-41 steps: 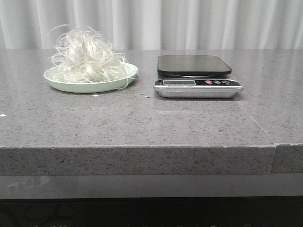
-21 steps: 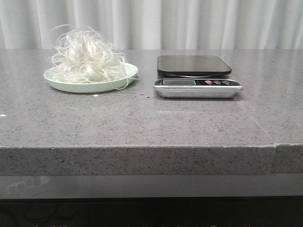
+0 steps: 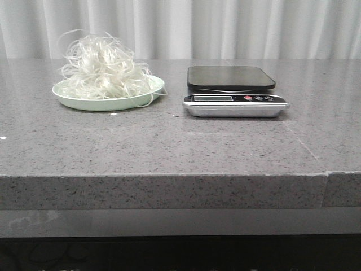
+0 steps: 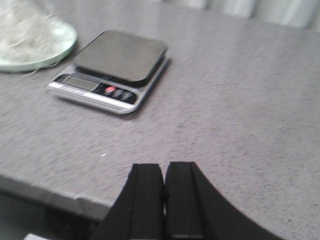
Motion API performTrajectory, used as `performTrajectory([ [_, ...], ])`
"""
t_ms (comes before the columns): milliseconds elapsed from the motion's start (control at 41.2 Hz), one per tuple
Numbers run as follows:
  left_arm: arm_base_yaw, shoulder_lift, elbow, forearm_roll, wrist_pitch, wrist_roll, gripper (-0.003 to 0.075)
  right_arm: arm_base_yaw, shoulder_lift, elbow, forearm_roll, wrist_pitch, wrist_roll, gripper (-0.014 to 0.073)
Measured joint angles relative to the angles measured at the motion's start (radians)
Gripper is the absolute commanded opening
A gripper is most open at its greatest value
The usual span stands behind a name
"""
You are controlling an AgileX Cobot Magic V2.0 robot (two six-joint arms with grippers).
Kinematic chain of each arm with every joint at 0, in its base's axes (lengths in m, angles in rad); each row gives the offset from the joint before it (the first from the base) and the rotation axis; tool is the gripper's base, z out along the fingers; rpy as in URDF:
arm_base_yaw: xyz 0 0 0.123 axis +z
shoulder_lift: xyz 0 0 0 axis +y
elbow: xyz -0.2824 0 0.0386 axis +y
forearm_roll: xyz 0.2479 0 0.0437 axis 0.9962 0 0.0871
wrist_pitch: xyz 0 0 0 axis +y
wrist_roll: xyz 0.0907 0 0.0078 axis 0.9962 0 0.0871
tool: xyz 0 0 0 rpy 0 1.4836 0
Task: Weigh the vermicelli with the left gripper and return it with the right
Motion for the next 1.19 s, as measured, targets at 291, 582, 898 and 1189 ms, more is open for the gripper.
performTrajectory([
  [291,0.000,0.000,0.000,0.000,0.000,0.000,0.0144,-0.144,-0.206,0.385,0.022,-0.393,0.000,0.0160],
  [582,0.000,0.000,0.000,0.000,-0.002,0.000,0.0144,-0.187,-0.267,0.482,0.066,-0.524,0.000,0.0160],
  [898,0.000,0.000,0.000,0.000,-0.002,0.000,0.0144,-0.189,-0.267,0.482,0.068,-0.528,0.000,0.0160],
  [1189,0.000,0.000,0.000,0.000,-0.002,0.000,0.0144,-0.189,-0.267,0.484,0.069,-0.528,0.000,0.0160],
])
